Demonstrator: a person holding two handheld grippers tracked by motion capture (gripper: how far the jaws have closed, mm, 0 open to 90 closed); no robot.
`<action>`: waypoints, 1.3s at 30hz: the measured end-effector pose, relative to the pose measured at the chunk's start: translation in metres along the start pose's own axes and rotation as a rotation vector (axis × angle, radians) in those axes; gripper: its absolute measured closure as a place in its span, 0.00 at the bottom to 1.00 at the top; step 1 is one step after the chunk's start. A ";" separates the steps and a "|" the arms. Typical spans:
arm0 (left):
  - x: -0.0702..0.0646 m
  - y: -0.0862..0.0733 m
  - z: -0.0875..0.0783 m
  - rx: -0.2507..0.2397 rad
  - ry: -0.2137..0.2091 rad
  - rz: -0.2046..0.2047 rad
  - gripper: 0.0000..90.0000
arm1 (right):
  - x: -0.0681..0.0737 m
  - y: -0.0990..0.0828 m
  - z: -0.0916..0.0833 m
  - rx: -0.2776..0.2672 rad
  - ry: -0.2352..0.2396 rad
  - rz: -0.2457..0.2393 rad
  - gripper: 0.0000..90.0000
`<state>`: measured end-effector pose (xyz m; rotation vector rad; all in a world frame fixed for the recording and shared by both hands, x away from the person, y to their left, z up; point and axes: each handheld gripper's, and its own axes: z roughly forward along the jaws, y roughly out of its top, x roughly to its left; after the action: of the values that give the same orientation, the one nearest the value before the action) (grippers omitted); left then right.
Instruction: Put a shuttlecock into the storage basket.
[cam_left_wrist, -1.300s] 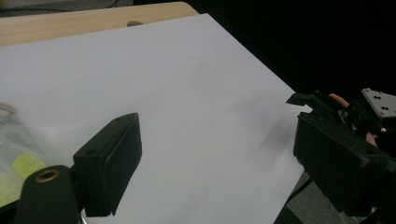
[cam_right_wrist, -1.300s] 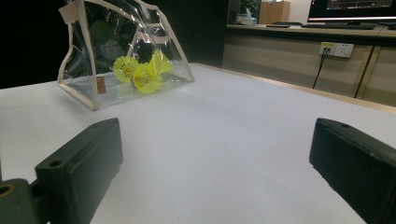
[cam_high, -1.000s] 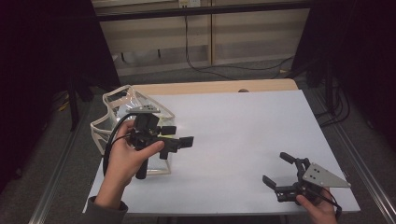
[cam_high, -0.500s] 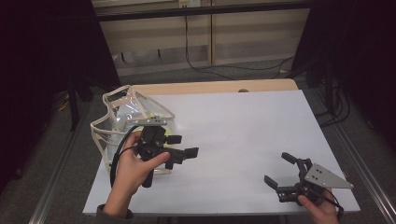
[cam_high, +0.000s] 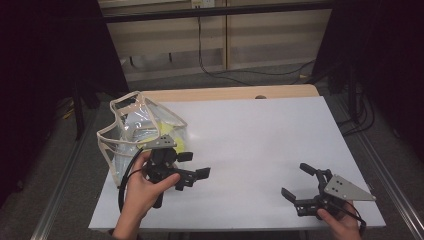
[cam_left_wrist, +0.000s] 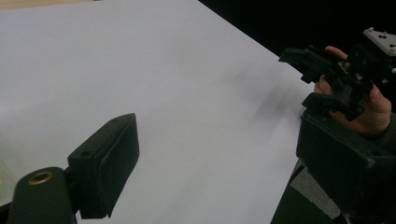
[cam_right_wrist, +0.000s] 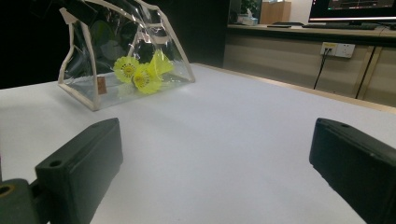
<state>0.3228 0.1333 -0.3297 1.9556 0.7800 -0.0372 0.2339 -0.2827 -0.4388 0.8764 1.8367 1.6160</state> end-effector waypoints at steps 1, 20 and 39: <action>0.000 -0.002 0.000 -0.005 -0.003 -0.004 0.15 | 0.000 0.000 0.000 -0.001 -0.001 0.000 0.03; 0.011 -0.025 -0.005 -0.027 -0.014 0.051 0.14 | 0.000 -0.001 -0.001 0.000 -0.005 0.002 0.03; 0.026 -0.044 -0.019 -0.068 0.004 0.057 0.13 | 0.000 -0.001 -0.003 -0.001 -0.010 0.005 0.03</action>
<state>0.3143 0.1755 -0.3636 1.9123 0.7191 0.0271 0.2322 -0.2847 -0.4390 0.8883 1.8275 1.6128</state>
